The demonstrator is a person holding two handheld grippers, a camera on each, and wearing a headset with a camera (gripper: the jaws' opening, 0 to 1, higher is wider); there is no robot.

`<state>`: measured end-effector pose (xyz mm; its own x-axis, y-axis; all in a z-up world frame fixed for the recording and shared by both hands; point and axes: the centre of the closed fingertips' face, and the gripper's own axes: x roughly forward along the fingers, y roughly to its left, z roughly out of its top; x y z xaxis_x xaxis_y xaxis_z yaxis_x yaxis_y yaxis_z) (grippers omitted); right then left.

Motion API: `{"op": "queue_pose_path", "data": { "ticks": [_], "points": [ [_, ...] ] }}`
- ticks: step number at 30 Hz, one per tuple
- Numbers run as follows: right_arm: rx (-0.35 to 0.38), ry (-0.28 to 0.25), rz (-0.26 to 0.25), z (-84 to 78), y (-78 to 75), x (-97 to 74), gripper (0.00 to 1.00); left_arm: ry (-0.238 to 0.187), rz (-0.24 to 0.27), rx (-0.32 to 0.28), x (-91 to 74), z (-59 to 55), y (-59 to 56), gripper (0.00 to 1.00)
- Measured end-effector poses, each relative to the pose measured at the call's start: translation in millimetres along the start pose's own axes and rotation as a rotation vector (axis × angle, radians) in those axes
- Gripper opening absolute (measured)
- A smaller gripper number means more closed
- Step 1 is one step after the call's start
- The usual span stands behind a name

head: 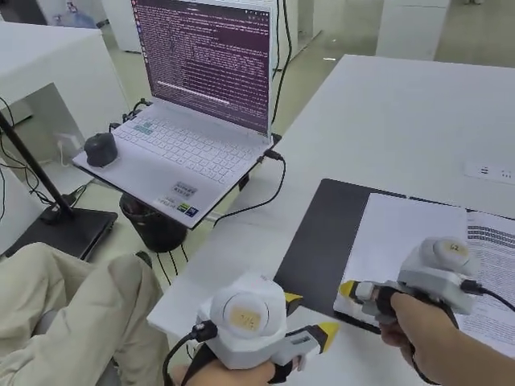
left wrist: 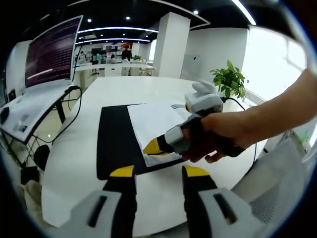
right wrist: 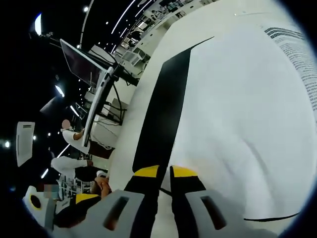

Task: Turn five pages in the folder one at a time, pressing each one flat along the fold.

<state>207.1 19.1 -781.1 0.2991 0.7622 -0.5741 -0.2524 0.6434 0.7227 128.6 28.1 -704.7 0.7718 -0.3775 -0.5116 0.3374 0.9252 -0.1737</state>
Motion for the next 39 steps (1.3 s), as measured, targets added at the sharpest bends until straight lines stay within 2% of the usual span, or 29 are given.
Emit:
{"op": "queue_pose_path", "data": {
  "ticks": [2,3,5,7,9,15,19,23,26,29,30,32,39],
  "points": [
    [0.065,-0.003,0.055,-1.9,5.7,-5.3,0.07,0.01,-0.008,0.014,5.0,0.6,-2.0,0.35],
    [0.079,-0.032,0.089,2.7,8.4,-10.1,0.08,0.017,-0.012,0.021,8.9,0.6,-2.9,0.36],
    [0.083,-0.068,0.089,9.7,2.2,-22.5,0.08,0.025,-0.023,0.038,16.3,0.3,-4.2,0.35],
    [0.114,-0.104,0.117,18.2,-1.0,-33.0,0.07,0.04,-0.04,0.059,28.9,-0.7,-6.2,0.35],
    [0.134,-0.137,0.125,26.7,-11.5,-48.1,0.08,0.062,-0.051,0.079,43.2,-2.3,-8.7,0.35],
    [0.199,-0.224,0.104,46.3,-49.3,-94.5,0.07,0.085,-0.078,0.117,84.7,-1.0,-19.2,0.35],
    [0.219,-0.264,0.084,58.6,-69.5,-122.6,0.04,0.086,-0.063,0.129,109.1,1.7,-20.2,0.36],
    [0.227,-0.294,0.07,73.2,-84.4,-137.3,0.0,0.142,-0.027,0.117,123.8,-13.2,-13.5,0.36],
    [0.23,-0.305,0.07,82.7,-89.9,-139.8,0.0,0.137,-0.017,0.114,125.3,-17.7,-15.0,0.36],
    [0.233,-0.306,0.073,90.2,-93.3,-138.2,0.0,0.169,0.003,0.149,124.5,-29.9,-12.5,0.38],
    [0.236,-0.309,0.077,94.6,-95.4,-136.5,0.0,0.124,-0.001,0.199,124.9,-25.3,-12.8,0.38],
    [0.253,-0.309,0.08,100.8,-98.9,-132.6,0.0,0.107,0.007,0.147,123.1,-27.1,-12.2,0.38],
    [0.322,-0.327,0.105,122.9,-105.6,-116.7,0.0,0.089,0.01,0.159,122.7,-26.7,-12.2,0.38]
  ]
}}
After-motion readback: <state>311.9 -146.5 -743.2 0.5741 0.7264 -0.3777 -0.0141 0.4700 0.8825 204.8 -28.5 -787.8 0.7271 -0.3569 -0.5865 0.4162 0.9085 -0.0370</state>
